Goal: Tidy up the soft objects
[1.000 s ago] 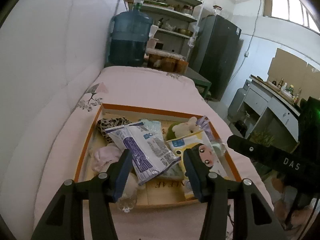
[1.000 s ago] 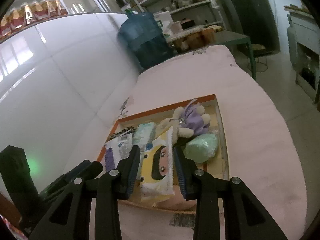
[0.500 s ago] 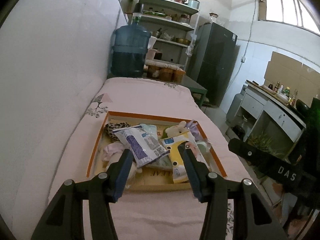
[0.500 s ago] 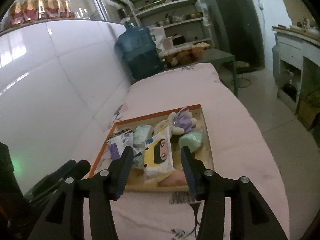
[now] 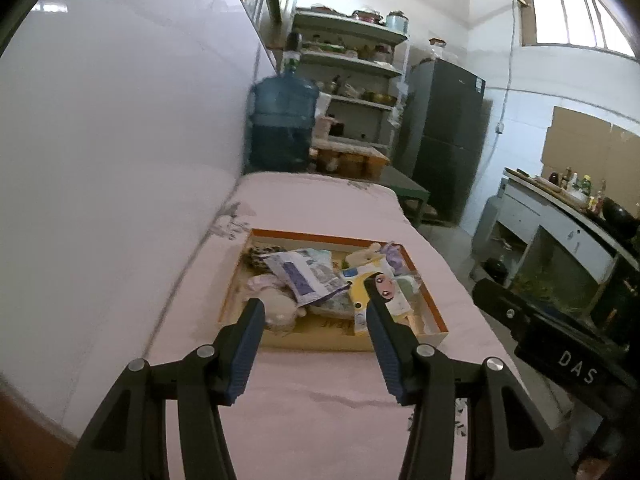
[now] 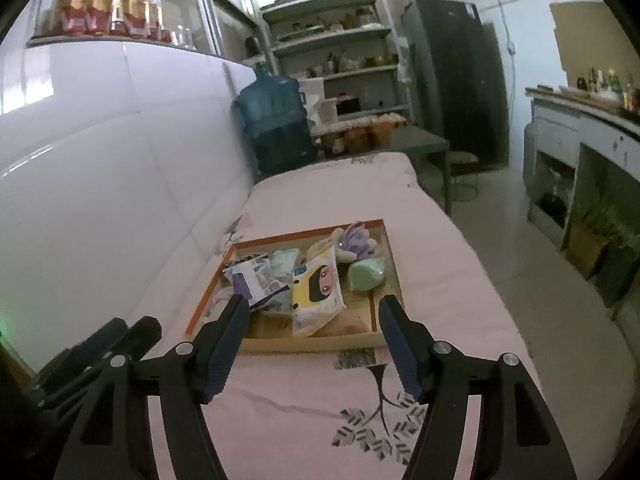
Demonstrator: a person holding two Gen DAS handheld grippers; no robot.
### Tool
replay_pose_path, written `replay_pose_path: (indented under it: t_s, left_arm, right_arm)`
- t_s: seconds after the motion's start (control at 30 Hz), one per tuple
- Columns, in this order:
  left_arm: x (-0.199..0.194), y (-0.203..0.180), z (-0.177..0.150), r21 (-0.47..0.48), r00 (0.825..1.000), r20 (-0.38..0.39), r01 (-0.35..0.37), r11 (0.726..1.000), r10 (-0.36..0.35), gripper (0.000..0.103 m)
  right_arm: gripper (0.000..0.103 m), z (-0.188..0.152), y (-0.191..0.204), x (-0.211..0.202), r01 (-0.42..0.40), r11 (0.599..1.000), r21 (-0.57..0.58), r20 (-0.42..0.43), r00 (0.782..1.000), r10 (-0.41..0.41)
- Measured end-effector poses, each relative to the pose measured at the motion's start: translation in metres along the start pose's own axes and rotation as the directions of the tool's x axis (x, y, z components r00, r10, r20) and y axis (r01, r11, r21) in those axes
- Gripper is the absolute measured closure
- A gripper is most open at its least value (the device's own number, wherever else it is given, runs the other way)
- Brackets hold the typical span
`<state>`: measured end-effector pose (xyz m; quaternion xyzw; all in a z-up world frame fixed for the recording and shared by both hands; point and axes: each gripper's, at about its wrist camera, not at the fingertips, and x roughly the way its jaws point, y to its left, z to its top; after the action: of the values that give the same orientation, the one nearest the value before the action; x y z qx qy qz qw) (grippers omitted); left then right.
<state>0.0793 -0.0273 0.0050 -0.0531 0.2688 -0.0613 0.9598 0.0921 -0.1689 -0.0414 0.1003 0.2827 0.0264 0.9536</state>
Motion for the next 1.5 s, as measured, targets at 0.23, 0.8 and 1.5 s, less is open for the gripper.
replay_pose_path:
  t_s: [0.23,0.8,1.5]
  left_arm:
    - [-0.047,-0.002,-0.009,0.014,0.996,0.079,-0.044,0.999,0.043,0.050]
    - [-0.105,0.002,-0.034,0.009,0.992,0.086,-0.095,0.995,0.094,0.050]
    - [-0.125,-0.003,-0.066,0.016,0.988,0.086,-0.133,0.991,0.131,0.050]
  right_arm:
    - [0.034,-0.014,0.011,-0.042,0.096,0.995,-0.023,0.047,0.994,-0.094]
    - [0.034,-0.049,0.046,-0.101,0.181,0.976,-0.119,0.125,0.978,-0.166]
    - [0.034,-0.081,0.049,-0.120,0.158,0.979,-0.132,0.111,0.983,-0.144]
